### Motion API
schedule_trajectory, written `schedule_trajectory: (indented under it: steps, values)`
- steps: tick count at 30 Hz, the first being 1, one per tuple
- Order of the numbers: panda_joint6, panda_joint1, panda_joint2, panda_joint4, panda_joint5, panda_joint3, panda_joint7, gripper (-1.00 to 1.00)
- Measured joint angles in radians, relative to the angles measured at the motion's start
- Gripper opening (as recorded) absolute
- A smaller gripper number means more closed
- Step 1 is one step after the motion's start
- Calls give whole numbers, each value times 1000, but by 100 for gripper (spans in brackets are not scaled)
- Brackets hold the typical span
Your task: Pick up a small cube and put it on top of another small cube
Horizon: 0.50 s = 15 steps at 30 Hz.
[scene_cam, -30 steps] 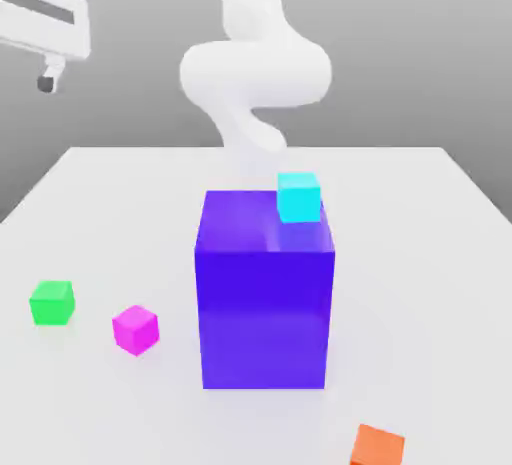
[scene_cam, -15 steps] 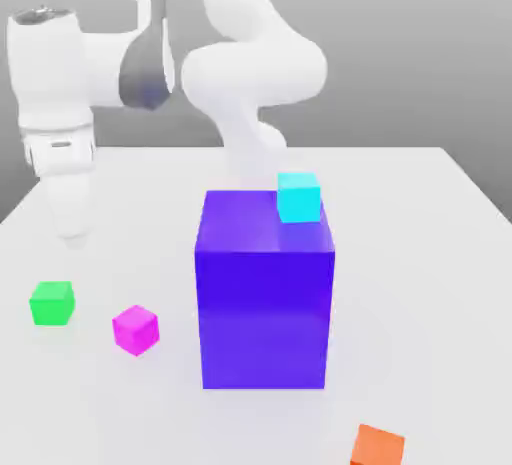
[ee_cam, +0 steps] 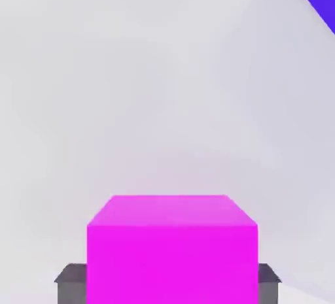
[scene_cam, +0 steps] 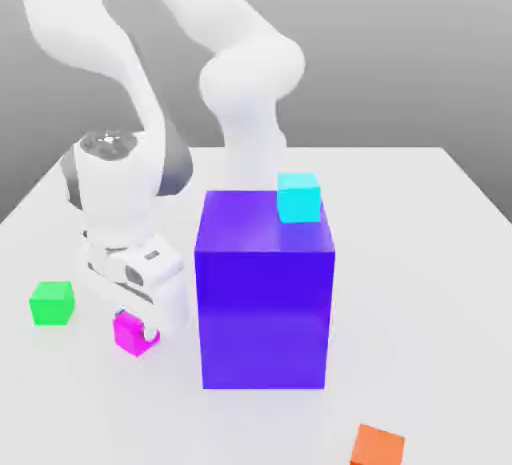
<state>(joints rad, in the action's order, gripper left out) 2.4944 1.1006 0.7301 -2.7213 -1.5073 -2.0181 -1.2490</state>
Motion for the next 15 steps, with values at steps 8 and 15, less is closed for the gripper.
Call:
schedule_trajectory:
  steps: [8,15]
  values:
    - [-94,-276,-16,-64,207,315,-151,-100]
    - [-246,-602,71,73,328,403,-445,-100]
